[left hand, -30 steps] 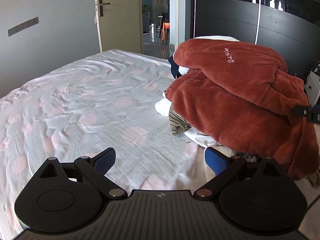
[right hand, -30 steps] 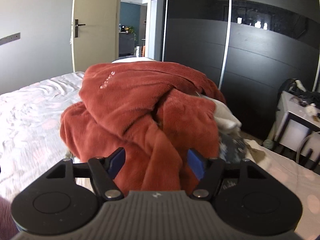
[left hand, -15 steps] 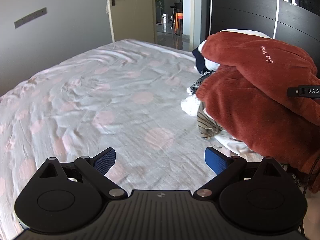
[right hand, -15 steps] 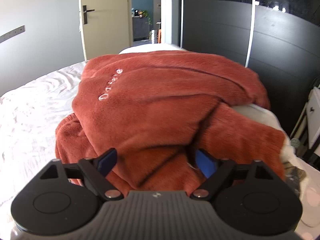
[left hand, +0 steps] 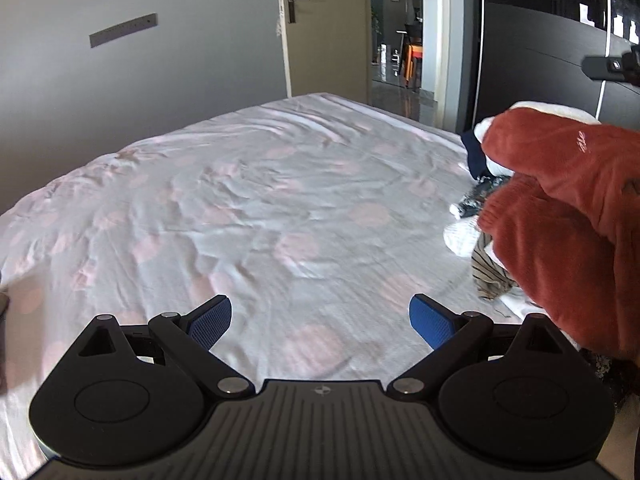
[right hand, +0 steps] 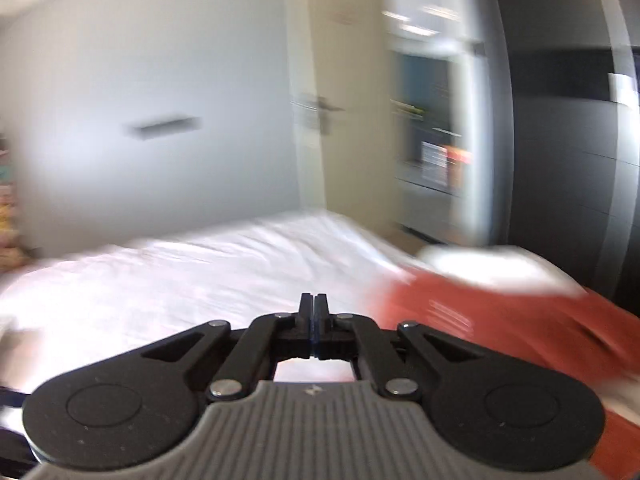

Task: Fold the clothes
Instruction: 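Grasp the rust-red fleece with the right gripper and lift it off the pile, then carry the rust-red fleece with the right gripper and drop it beside the beige blanket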

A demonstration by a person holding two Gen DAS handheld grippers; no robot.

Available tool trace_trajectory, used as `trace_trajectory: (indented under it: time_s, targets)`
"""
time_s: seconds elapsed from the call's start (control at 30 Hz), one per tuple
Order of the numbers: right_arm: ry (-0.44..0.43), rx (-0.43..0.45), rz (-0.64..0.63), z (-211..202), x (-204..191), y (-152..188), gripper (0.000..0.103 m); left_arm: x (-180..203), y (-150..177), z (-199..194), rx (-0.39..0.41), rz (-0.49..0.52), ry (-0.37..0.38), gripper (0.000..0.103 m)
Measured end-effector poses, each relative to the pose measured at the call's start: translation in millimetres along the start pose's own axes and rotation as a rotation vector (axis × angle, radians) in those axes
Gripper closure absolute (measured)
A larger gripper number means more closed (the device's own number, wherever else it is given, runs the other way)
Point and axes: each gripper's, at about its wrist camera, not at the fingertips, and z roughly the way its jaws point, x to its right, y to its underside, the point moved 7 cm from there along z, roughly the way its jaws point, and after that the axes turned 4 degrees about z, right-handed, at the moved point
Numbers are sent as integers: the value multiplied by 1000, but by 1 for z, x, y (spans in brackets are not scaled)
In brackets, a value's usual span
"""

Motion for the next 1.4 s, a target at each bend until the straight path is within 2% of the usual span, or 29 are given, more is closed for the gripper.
trace_trajectory:
  time_s: [0.03,0.13,0.2,0.27,0.4,0.43,0.5,0.53,0.57,0.63,0.7,0.77,0.93,1.03,1.1,1.13,1.17,1.2,1.27,1.33,1.4]
  targets:
    - [-58,24,-30,-2,-23,-10,103,-10,0,-6,7,-7,-19,6]
    - [-108,32,-72,-1,-79,-30,103,-39,-1,-27,32,-34,-62,6]
    - [-120,25,-50,1,-92,-32,102,-53,0,-38,40,-33,-82,6]
    - [-96,12,-33,1,-91,-25,98,-66,1,-44,45,-31,-99,6]
    - [-10,-49,6,-8,-57,7,97,-83,5,-45,31,-47,-107,6]
    - [19,-65,9,-10,-45,15,92,-86,7,-45,25,-48,-106,6]
    - [82,-95,15,-17,-18,30,79,-92,12,-44,19,-48,-109,6]
    - [117,-108,23,-19,-3,37,66,-95,14,-43,15,-49,-112,6]
    - [153,-120,37,-22,14,42,58,-99,18,-43,10,-55,-117,6]
    - [226,-145,75,-26,46,53,52,-106,26,-40,-6,-73,-120,6]
    - [295,-167,125,-31,75,64,38,-112,34,-35,-29,-101,-119,6]
    - [347,-181,172,-35,96,74,18,-117,42,-29,-53,-126,-117,6]
    - [390,-241,302,-17,134,95,13,-126,59,-13,-112,-165,-122,6]
    - [377,-256,399,5,150,103,13,-128,66,-4,-149,-174,-129,6]
    - [377,-226,401,10,150,90,13,-130,70,2,-170,-178,-134,6]
    - [376,-212,401,13,150,84,20,-132,71,4,-179,-180,-136,6]
    - [376,-197,402,15,150,77,50,-133,72,6,-187,-182,-139,6]
    - [376,-182,403,18,149,71,66,-134,72,6,-190,-183,-142,6]
    - [375,-152,404,23,149,57,79,-137,71,6,-189,-186,-148,6]
    - [377,-117,398,27,148,42,81,-139,69,5,-185,-189,-153,6]
    - [390,-20,333,14,139,4,83,-143,65,1,-172,-190,-159,6]
